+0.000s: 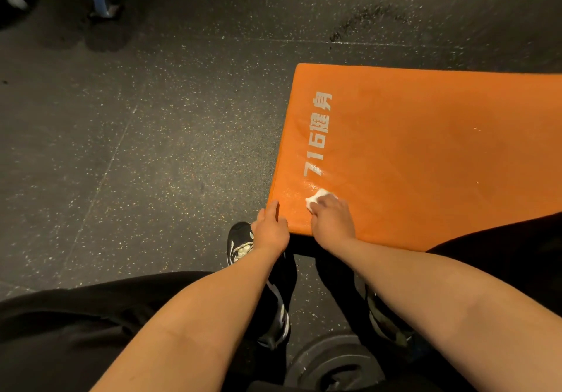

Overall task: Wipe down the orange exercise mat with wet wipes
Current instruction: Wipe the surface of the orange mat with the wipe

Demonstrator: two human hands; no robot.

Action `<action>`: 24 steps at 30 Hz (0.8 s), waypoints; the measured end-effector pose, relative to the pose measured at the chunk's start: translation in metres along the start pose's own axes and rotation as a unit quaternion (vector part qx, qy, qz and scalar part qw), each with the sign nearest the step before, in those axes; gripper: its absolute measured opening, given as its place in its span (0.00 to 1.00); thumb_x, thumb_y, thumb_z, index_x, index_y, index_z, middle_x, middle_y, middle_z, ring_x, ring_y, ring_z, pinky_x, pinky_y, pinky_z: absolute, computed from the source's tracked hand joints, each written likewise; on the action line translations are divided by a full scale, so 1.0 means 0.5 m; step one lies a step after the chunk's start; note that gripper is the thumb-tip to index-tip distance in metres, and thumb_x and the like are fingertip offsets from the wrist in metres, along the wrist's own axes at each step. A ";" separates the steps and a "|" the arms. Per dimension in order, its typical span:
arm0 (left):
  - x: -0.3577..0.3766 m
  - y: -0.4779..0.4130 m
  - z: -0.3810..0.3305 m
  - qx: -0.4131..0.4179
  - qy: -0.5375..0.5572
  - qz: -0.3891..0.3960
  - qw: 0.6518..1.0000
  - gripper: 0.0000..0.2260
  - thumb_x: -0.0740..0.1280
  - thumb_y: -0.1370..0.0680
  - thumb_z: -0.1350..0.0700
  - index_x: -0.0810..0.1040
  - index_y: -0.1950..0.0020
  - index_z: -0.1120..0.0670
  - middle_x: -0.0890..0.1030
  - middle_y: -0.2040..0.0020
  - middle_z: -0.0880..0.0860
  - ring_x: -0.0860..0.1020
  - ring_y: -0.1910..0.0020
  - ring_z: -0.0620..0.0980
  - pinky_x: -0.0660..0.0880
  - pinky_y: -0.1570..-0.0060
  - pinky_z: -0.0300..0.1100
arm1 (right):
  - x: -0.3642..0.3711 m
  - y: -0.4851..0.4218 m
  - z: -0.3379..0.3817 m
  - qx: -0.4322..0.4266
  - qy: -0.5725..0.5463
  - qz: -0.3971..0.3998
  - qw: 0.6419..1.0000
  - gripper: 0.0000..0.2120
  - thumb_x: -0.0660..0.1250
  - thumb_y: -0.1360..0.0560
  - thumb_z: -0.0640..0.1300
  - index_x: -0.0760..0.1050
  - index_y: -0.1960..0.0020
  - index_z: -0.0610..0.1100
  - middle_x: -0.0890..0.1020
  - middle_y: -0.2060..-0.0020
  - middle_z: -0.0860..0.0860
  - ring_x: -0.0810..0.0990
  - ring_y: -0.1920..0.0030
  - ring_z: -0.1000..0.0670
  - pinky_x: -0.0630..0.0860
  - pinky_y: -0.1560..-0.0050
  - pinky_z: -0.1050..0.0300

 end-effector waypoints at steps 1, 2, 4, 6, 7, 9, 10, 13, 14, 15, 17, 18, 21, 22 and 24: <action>0.003 -0.001 -0.007 0.003 -0.015 0.010 1.000 0.24 0.57 0.16 0.52 0.58 0.19 0.45 0.60 0.21 0.57 0.59 0.23 0.59 0.57 0.26 0.50 | -0.009 0.002 -0.022 0.063 -0.002 -0.013 0.998 0.20 0.57 0.18 0.41 0.74 0.29 0.48 0.69 0.27 0.48 0.59 0.26 0.45 0.55 0.24 0.48; 0.006 -0.002 -0.012 0.002 -0.025 0.018 1.000 0.25 0.57 0.16 0.51 0.58 0.19 0.45 0.57 0.20 0.58 0.57 0.23 0.60 0.57 0.26 0.51 | -0.009 0.002 -0.036 0.108 -0.012 -0.018 0.994 0.21 0.56 0.18 0.42 0.72 0.27 0.49 0.67 0.26 0.48 0.57 0.25 0.45 0.54 0.24 0.47; 0.010 -0.003 -0.021 -0.003 -0.039 0.032 0.999 0.24 0.56 0.16 0.50 0.57 0.19 0.44 0.52 0.19 0.58 0.54 0.22 0.62 0.57 0.25 0.53 | 0.002 0.000 -0.032 0.131 -0.043 -0.017 0.990 0.21 0.55 0.17 0.42 0.71 0.25 0.48 0.65 0.25 0.47 0.58 0.25 0.44 0.57 0.24 0.46; 0.014 -0.008 -0.027 -0.003 -0.051 0.035 0.998 0.25 0.56 0.16 0.49 0.57 0.19 0.43 0.50 0.19 0.59 0.53 0.22 0.63 0.56 0.25 0.54 | 0.024 -0.005 -0.006 0.078 -0.078 0.011 0.994 0.20 0.54 0.17 0.43 0.72 0.26 0.47 0.67 0.27 0.47 0.62 0.28 0.42 0.63 0.27 0.48; 0.016 -0.011 -0.030 -0.003 -0.055 0.037 0.998 0.25 0.56 0.17 0.49 0.57 0.19 0.42 0.50 0.19 0.59 0.53 0.22 0.63 0.55 0.24 0.54 | 0.034 -0.006 0.008 0.033 -0.081 0.041 0.995 0.20 0.55 0.17 0.44 0.73 0.27 0.48 0.68 0.28 0.47 0.64 0.30 0.41 0.65 0.29 0.48; 0.018 -0.017 -0.032 -0.012 -0.058 0.043 0.997 0.25 0.56 0.17 0.48 0.57 0.20 0.41 0.51 0.19 0.58 0.53 0.23 0.63 0.56 0.24 0.54 | 0.048 -0.007 0.022 -0.059 -0.044 0.092 0.993 0.20 0.55 0.17 0.45 0.73 0.27 0.48 0.68 0.28 0.47 0.64 0.29 0.39 0.62 0.27 0.46; 0.019 -0.021 -0.031 -0.015 -0.060 0.045 0.997 0.25 0.57 0.17 0.48 0.57 0.20 0.41 0.51 0.19 0.58 0.53 0.23 0.63 0.56 0.24 0.54 | 0.048 -0.011 0.019 -0.084 -0.023 0.101 0.991 0.20 0.55 0.17 0.44 0.72 0.26 0.48 0.67 0.26 0.47 0.62 0.25 0.38 0.56 0.24 0.44; 0.014 -0.029 -0.030 -0.010 -0.078 0.041 0.996 0.26 0.58 0.17 0.48 0.57 0.19 0.41 0.53 0.19 0.58 0.54 0.24 0.62 0.58 0.26 0.53 | 0.021 -0.043 -0.017 -0.037 0.007 0.053 0.998 0.23 0.56 0.18 0.42 0.67 0.23 0.48 0.56 0.19 0.47 0.48 0.19 0.45 0.41 0.22 0.42; 0.012 -0.032 -0.031 -0.008 -0.081 0.038 0.996 0.26 0.59 0.18 0.48 0.57 0.20 0.41 0.55 0.20 0.58 0.55 0.25 0.62 0.58 0.27 0.53 | 0.011 -0.055 -0.037 0.016 0.005 0.038 0.999 0.25 0.56 0.18 0.43 0.63 0.21 0.48 0.52 0.18 0.47 0.45 0.18 0.46 0.41 0.21 0.42; 0.010 -0.035 -0.031 -0.008 -0.081 0.036 0.996 0.26 0.59 0.18 0.48 0.57 0.20 0.41 0.56 0.21 0.58 0.56 0.26 0.62 0.59 0.28 0.53 | 0.004 -0.066 -0.055 0.068 -0.003 0.034 0.997 0.26 0.55 0.18 0.44 0.59 0.20 0.49 0.49 0.18 0.48 0.43 0.18 0.47 0.43 0.21 0.42; 0.010 -0.034 -0.033 -0.009 -0.075 0.029 0.997 0.26 0.60 0.19 0.49 0.59 0.21 0.40 0.58 0.22 0.57 0.57 0.28 0.61 0.59 0.28 0.54 | 0.005 -0.083 -0.070 0.122 -0.018 0.043 0.991 0.28 0.53 0.17 0.45 0.54 0.18 0.51 0.47 0.17 0.49 0.42 0.18 0.48 0.46 0.21 0.42; 0.010 -0.033 -0.034 -0.009 -0.072 0.023 0.997 0.26 0.61 0.19 0.49 0.59 0.21 0.40 0.59 0.22 0.57 0.58 0.28 0.61 0.59 0.29 0.53 | 0.011 -0.089 -0.064 0.120 -0.013 0.052 0.991 0.28 0.53 0.17 0.45 0.52 0.18 0.51 0.47 0.17 0.49 0.42 0.18 0.47 0.47 0.21 0.42; 0.012 -0.030 -0.036 -0.010 -0.066 0.005 0.998 0.25 0.61 0.19 0.50 0.61 0.21 0.41 0.59 0.22 0.58 0.58 0.28 0.61 0.57 0.28 0.52 | 0.030 -0.100 -0.011 0.041 -0.001 0.091 0.995 0.27 0.52 0.16 0.45 0.52 0.18 0.53 0.48 0.17 0.50 0.43 0.18 0.47 0.44 0.21 0.41; 0.013 -0.028 -0.035 -0.009 -0.062 0.001 0.998 0.25 0.61 0.19 0.50 0.62 0.22 0.41 0.59 0.22 0.58 0.58 0.28 0.61 0.57 0.27 0.51 | 0.036 -0.100 0.011 0.004 -0.004 0.107 0.994 0.26 0.52 0.16 0.45 0.53 0.18 0.54 0.49 0.17 0.50 0.43 0.18 0.47 0.42 0.22 0.41; 0.015 -0.026 -0.033 -0.007 -0.050 -0.006 0.999 0.24 0.60 0.18 0.49 0.63 0.22 0.41 0.59 0.22 0.57 0.58 0.28 0.61 0.57 0.27 0.51 | 0.042 -0.099 0.044 -0.065 -0.001 0.144 0.987 0.25 0.51 0.15 0.47 0.53 0.18 0.54 0.50 0.18 0.51 0.43 0.18 0.47 0.39 0.22 0.40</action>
Point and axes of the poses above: each hand's wrist, its own y-axis away from the middle knuckle, its own x-axis out of the palm, z = x × y, the point moved 4 cm from there along -y, towards the middle knuckle
